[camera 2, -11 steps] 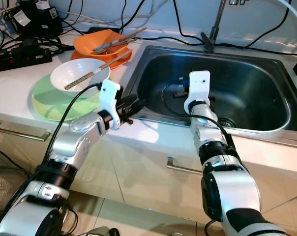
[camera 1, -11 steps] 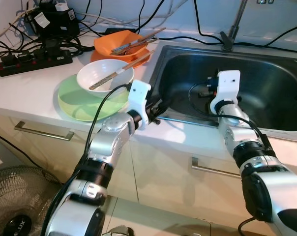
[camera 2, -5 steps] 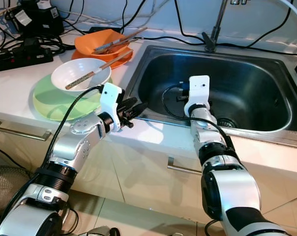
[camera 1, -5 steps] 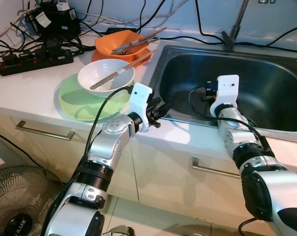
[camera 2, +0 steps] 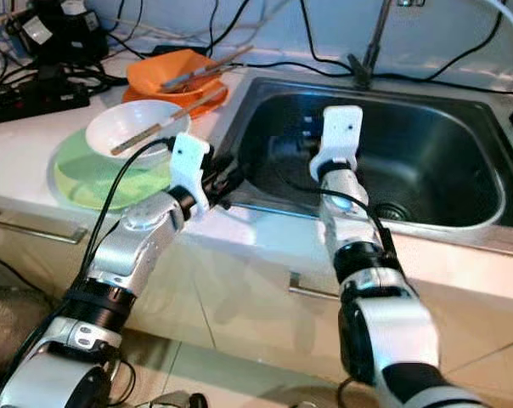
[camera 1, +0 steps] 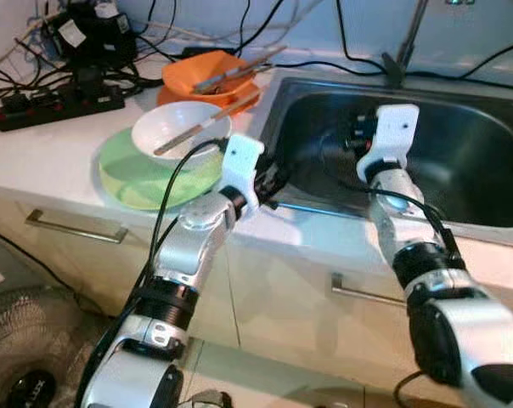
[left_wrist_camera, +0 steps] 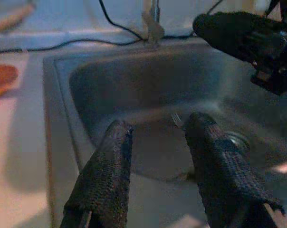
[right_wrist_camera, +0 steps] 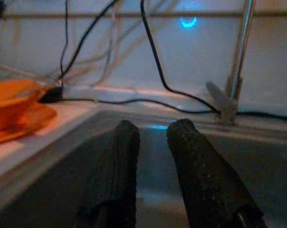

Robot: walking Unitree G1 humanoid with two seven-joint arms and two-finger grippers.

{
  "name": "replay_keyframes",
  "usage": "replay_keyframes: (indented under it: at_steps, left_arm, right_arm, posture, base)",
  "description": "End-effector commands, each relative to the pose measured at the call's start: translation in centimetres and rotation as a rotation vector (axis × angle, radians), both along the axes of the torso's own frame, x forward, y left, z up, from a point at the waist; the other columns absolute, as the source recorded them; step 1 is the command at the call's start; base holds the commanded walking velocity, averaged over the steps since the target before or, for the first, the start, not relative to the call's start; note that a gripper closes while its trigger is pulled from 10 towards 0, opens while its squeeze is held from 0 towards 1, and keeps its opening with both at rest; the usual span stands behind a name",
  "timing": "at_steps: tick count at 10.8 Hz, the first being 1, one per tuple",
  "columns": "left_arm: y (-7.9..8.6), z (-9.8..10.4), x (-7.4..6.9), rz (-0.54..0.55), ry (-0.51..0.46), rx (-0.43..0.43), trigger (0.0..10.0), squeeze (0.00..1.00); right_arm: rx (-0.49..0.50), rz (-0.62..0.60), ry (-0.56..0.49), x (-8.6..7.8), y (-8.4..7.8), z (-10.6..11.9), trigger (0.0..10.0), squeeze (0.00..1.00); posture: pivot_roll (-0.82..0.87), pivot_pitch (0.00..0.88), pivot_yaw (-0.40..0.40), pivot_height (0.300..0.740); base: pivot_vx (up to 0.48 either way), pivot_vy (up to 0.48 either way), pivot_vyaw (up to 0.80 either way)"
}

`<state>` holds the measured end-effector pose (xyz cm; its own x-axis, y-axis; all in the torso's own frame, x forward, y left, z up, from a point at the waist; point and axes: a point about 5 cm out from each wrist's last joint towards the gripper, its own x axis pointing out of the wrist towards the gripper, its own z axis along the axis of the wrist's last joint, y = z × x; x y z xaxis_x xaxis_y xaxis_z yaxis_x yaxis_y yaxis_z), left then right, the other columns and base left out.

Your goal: Kitchen organization

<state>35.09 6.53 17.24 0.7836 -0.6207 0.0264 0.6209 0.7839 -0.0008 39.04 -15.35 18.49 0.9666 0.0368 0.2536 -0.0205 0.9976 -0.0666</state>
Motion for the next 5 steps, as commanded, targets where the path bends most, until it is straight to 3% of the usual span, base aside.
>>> replay_keyframes:
  at_steps: [1, 3, 5]
  left_arm:
    - [0.2, 1.1, 0.2, 0.015, -0.048, -0.01, 10.0, 0.0]
    - [0.6, 1.8, 0.6, 0.043, -0.09, -0.005, 10.0, 0.0]
    - [1.0, 2.7, 1.1, 0.078, -0.123, -0.017, 10.0, 0.0]
  right_arm:
    - [0.022, -0.011, -0.04, -0.3, 0.0, 0.4, 10.0, 0.0]
    - [0.056, -0.004, -0.083, -1.2, 0.4, 0.7, 10.0, 0.0]
    - [0.09, 0.032, -0.067, -2.2, 1.9, -0.5, 10.0, 0.0]
  posture:
    - [0.03, 0.03, 0.05, 0.74]
    - [0.01, 0.022, 0.055, 0.74]
    - [0.01, 0.011, 0.056, 0.74]
  base:
    - [0.0, 0.0, 0.0]
    - [0.0, 0.0, 0.0]
    - [0.0, 0.0, 0.0]
